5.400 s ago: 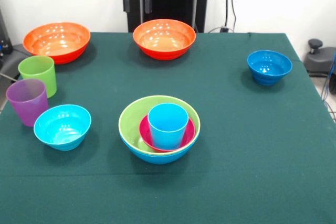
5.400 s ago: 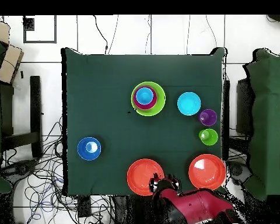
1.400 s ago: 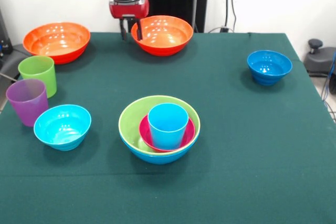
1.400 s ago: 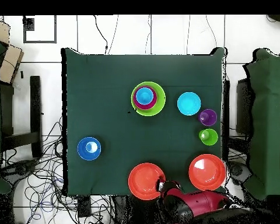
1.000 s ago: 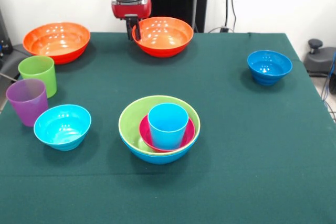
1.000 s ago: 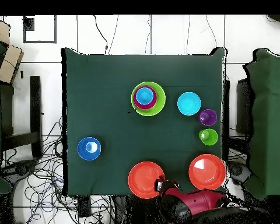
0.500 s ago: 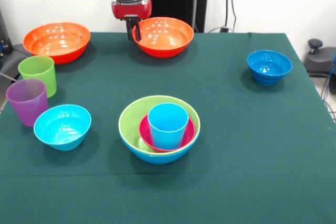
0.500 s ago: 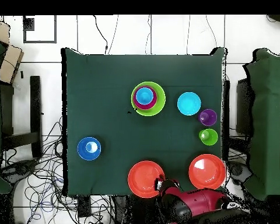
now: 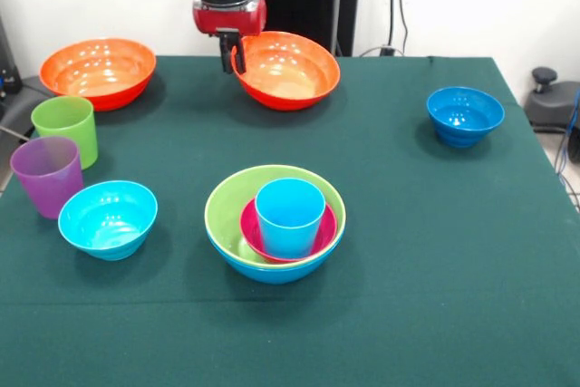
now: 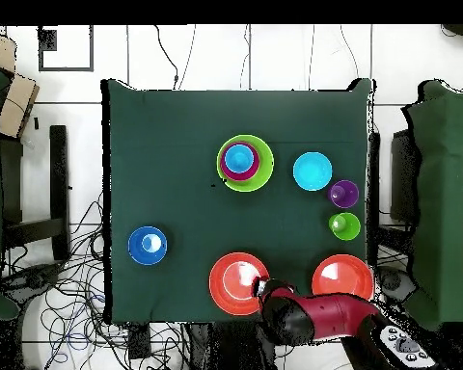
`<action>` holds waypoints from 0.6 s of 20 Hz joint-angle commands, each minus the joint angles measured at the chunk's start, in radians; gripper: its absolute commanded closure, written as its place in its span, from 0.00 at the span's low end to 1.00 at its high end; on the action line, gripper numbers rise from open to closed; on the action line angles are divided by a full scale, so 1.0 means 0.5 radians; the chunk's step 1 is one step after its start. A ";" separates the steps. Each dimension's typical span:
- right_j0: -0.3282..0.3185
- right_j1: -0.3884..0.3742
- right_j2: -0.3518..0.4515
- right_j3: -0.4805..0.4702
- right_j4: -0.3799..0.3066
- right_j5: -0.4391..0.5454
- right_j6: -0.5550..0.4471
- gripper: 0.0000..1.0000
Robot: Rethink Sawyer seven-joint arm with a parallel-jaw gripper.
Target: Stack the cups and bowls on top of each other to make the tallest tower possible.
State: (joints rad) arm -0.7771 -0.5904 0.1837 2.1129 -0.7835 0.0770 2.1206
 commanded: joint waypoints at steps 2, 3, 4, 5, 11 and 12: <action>0.152 -0.066 0.432 -0.389 0.370 0.596 -0.113 1.00; 0.176 -0.054 0.432 -0.441 0.385 0.641 -0.124 1.00; 0.199 -0.042 0.432 -0.493 0.400 0.685 -0.135 1.00; 0.219 -0.029 0.429 -0.539 0.419 0.730 -0.137 1.00; 0.235 0.086 0.513 -0.786 0.504 0.985 -0.234 1.00; 0.223 0.113 0.536 -0.816 0.520 1.014 -0.255 1.00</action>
State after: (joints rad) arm -0.6936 -0.6098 0.3112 1.9307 -0.5954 0.4447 2.1206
